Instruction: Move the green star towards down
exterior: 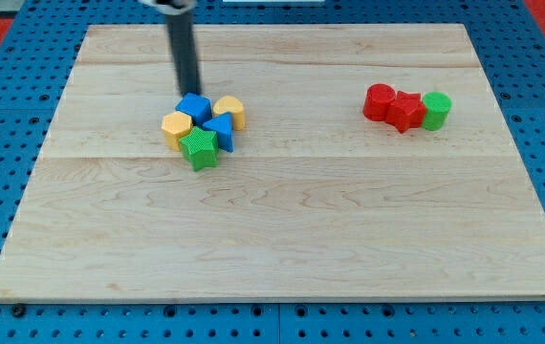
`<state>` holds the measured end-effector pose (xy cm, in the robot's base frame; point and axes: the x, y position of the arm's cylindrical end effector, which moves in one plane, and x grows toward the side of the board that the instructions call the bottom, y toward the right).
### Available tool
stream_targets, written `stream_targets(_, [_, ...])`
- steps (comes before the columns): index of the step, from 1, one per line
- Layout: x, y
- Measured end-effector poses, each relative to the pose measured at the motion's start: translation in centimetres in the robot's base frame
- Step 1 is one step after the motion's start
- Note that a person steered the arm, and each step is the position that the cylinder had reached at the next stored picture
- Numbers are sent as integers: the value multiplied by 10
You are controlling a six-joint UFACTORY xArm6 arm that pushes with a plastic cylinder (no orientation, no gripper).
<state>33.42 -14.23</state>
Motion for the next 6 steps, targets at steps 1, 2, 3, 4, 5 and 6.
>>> stream_targets(1, [19, -10])
stream_targets(2, [15, 29])
stream_targets(3, [13, 68])
stream_targets(4, [5, 108])
stream_targets(5, [25, 84])
stream_targets(6, [81, 60])
